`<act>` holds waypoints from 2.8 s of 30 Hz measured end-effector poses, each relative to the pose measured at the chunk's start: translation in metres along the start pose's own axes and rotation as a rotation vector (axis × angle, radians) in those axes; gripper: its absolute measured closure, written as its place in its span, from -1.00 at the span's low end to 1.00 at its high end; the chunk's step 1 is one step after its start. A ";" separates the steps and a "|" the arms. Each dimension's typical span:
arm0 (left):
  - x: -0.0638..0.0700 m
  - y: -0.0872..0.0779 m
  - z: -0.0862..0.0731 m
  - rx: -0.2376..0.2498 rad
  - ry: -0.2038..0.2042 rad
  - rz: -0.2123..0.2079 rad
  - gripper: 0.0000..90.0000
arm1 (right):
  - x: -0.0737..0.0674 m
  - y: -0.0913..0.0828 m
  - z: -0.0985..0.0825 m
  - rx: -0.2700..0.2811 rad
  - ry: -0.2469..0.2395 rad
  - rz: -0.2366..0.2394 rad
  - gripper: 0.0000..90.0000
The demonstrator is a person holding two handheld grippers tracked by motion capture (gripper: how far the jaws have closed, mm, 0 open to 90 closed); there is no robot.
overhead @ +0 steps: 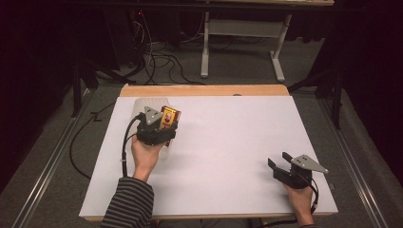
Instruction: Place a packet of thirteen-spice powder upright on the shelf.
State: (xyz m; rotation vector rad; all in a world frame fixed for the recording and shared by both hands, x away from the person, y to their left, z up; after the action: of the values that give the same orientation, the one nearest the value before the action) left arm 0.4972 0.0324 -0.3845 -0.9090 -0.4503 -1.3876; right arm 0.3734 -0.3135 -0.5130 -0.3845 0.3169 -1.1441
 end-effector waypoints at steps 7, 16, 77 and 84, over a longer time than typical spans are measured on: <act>-0.009 0.004 0.001 -0.003 0.005 0.030 -0.27 | 0.000 -0.001 0.000 0.005 0.002 0.000 -0.25; -0.023 0.007 0.009 0.021 0.001 0.046 -0.27 | 0.000 -0.001 0.000 0.009 0.000 -0.001 -0.24; -0.069 -0.004 0.004 0.016 0.010 0.090 -0.27 | -0.001 -0.001 0.000 0.010 -0.015 -0.008 -0.25; -0.072 -0.007 0.001 0.009 0.010 0.099 -0.28 | -0.001 -0.001 0.001 0.012 -0.015 -0.009 -0.25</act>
State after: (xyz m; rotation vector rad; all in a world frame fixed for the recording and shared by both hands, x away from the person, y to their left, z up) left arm 0.4781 0.0795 -0.4357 -0.9056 -0.3985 -1.2982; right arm 0.3725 -0.3131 -0.5120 -0.3844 0.2955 -1.1507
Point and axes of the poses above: each handheld gripper's, and its own axes: y roughly forward along the jaws, z roughly out of its top, x roughly to its right, the point moved 8 cm from there along y, roughly forward along the jaws, and after that the axes turned 5 degrees about z, right-handed, at the moved point
